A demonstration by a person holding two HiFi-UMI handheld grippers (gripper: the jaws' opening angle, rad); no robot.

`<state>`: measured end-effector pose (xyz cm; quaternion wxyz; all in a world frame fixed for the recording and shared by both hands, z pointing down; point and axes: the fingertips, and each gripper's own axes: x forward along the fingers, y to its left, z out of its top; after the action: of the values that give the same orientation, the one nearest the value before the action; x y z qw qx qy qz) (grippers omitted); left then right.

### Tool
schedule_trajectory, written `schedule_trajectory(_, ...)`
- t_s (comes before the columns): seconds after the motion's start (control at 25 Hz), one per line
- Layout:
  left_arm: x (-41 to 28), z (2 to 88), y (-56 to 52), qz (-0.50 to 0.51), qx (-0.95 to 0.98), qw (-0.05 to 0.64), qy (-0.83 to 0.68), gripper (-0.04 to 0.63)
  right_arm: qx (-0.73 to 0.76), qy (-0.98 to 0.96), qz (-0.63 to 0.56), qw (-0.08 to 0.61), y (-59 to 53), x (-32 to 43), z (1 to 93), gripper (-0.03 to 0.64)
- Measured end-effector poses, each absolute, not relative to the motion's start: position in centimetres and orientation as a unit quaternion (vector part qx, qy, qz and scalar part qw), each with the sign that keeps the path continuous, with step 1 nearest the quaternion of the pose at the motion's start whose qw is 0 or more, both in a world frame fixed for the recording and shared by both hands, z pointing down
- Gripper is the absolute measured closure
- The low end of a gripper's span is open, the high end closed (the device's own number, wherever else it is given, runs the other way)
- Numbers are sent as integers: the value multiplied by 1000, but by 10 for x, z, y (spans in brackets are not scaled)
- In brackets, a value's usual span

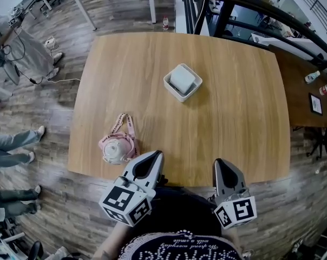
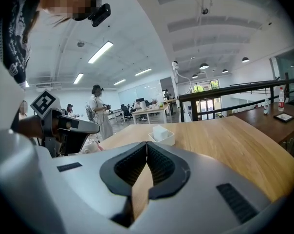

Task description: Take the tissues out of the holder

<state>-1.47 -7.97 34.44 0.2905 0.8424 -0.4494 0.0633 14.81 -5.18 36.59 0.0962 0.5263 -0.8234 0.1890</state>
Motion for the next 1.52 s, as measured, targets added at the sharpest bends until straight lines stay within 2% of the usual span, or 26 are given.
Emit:
schedule_trajectory(0.8, -48, 356, -110, 52, 843, 303, -441, 591, 535, -812, 191, 133, -61, 118, 376, 604)
schedule_trajectory(1.52, -85, 331, -113, 65, 798, 263, -538, 591, 492, -844, 190, 97, -85, 120, 368, 605)
